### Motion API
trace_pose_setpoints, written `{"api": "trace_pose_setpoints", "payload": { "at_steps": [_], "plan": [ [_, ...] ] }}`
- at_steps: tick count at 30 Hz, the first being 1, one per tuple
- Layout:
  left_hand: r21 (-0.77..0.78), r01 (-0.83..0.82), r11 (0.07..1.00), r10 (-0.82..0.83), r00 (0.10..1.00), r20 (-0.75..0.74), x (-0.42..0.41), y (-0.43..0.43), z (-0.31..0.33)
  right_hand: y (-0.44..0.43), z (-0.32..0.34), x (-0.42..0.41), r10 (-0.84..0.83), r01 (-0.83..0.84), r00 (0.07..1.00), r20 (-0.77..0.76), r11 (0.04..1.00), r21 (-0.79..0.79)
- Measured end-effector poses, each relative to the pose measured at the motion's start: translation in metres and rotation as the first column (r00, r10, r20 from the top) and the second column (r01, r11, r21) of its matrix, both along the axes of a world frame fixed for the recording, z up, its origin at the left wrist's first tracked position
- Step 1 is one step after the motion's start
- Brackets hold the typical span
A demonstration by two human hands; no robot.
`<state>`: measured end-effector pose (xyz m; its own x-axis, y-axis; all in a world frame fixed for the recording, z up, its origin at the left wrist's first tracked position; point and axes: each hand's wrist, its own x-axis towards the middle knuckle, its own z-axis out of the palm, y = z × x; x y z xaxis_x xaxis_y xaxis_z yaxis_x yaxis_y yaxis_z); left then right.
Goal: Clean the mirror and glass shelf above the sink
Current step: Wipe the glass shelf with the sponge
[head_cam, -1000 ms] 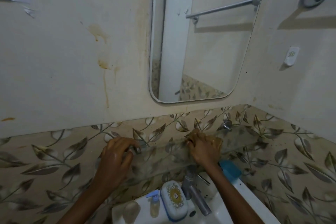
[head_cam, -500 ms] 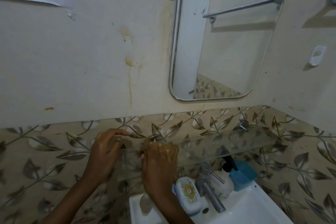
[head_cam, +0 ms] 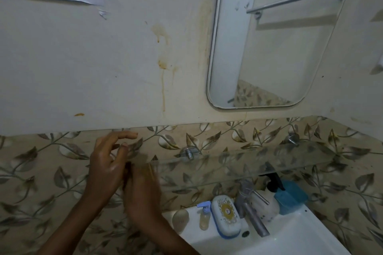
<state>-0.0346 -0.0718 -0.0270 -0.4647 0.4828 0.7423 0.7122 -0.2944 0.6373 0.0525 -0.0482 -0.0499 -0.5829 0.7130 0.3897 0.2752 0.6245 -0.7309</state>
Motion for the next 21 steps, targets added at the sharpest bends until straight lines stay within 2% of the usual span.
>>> {"api": "trace_pose_setpoints", "payload": {
  "at_steps": [1, 2, 3, 5, 6, 7, 8, 9, 10, 11, 13, 15, 16, 18, 19, 21],
  "plan": [
    [0.008, 0.006, 1.000, -0.006, 1.000, -0.002, 0.001, -0.003, 0.003, 0.005, 0.012, 0.003, 0.080, -0.115, 0.988, -0.135, 0.953, -0.279],
    [0.017, 0.009, 1.000, -0.009, 1.000, -0.007, 0.002, -0.006, 0.006, 0.013, 0.022, 0.008, 0.069, -0.199, 0.963, -0.259, 0.832, -0.518],
    [0.025, 0.010, 1.000, -0.009, 1.000, -0.012, 0.002, -0.008, 0.008, 0.026, 0.028, 0.014, 0.015, -0.229, 0.947, -0.321, 0.731, -0.643],
    [0.032, 0.014, 0.999, -0.013, 1.000, -0.008, 0.006, -0.010, 0.011, 0.055, 0.034, 0.028, -0.075, -0.220, 0.935, -0.347, 0.645, -0.732],
    [0.033, 0.021, 0.999, -0.021, 1.000, -0.001, 0.009, -0.011, 0.012, 0.070, 0.035, 0.036, -0.084, -0.196, 0.941, -0.327, 0.653, -0.731],
    [0.032, 0.030, 0.999, -0.030, 1.000, 0.008, 0.011, -0.010, 0.012, 0.085, 0.031, 0.043, -0.066, -0.136, 0.962, -0.266, 0.728, -0.672],
    [0.029, 0.038, 0.999, -0.039, 0.999, 0.020, 0.013, -0.009, 0.012, 0.099, 0.027, 0.049, -0.051, -0.062, 0.981, -0.189, 0.837, -0.544],
    [0.026, 0.049, 0.998, -0.049, 0.998, 0.031, 0.014, -0.008, 0.010, 0.111, 0.022, 0.055, -0.092, 0.044, 0.989, -0.117, 0.930, -0.366],
    [0.025, 0.057, 0.998, -0.058, 0.998, 0.037, 0.014, -0.007, 0.009, 0.119, 0.018, 0.060, -0.163, 0.148, 0.984, -0.071, 0.973, -0.174],
    [0.025, 0.062, 0.998, -0.063, 0.997, 0.038, 0.013, -0.006, 0.006, 0.123, 0.014, 0.064, -0.225, 0.224, 0.973, -0.052, 0.974, -0.029],
    [0.025, 0.059, 0.998, -0.060, 0.998, 0.033, 0.011, -0.005, 0.003, 0.115, 0.011, 0.064, -0.205, 0.205, 0.979, -0.013, 0.972, 0.117],
    [0.015, 0.051, 0.999, -0.051, 0.998, 0.030, 0.010, -0.003, 0.001, 0.100, 0.002, 0.054, -0.087, 0.049, 0.976, 0.200, 0.981, 0.188],
    [0.010, 0.049, 0.999, -0.050, 0.998, 0.030, 0.010, -0.003, 0.001, 0.091, -0.001, 0.047, -0.051, -0.022, 0.945, 0.324, 0.975, 0.219],
    [0.010, 0.058, 0.998, -0.058, 0.998, 0.030, 0.008, 0.000, -0.001, 0.077, -0.010, 0.035, -0.120, -0.068, 0.843, 0.525, 0.944, 0.324],
    [0.010, 0.063, 0.998, -0.064, 0.997, 0.031, 0.008, 0.003, -0.002, 0.070, -0.015, 0.032, -0.174, -0.070, 0.816, 0.551, 0.917, 0.394],
    [0.014, 0.077, 0.997, -0.077, 0.996, 0.039, 0.008, 0.009, -0.005, 0.061, -0.014, 0.034, -0.175, -0.114, 0.852, 0.494, 0.858, 0.500]
  ]
}}
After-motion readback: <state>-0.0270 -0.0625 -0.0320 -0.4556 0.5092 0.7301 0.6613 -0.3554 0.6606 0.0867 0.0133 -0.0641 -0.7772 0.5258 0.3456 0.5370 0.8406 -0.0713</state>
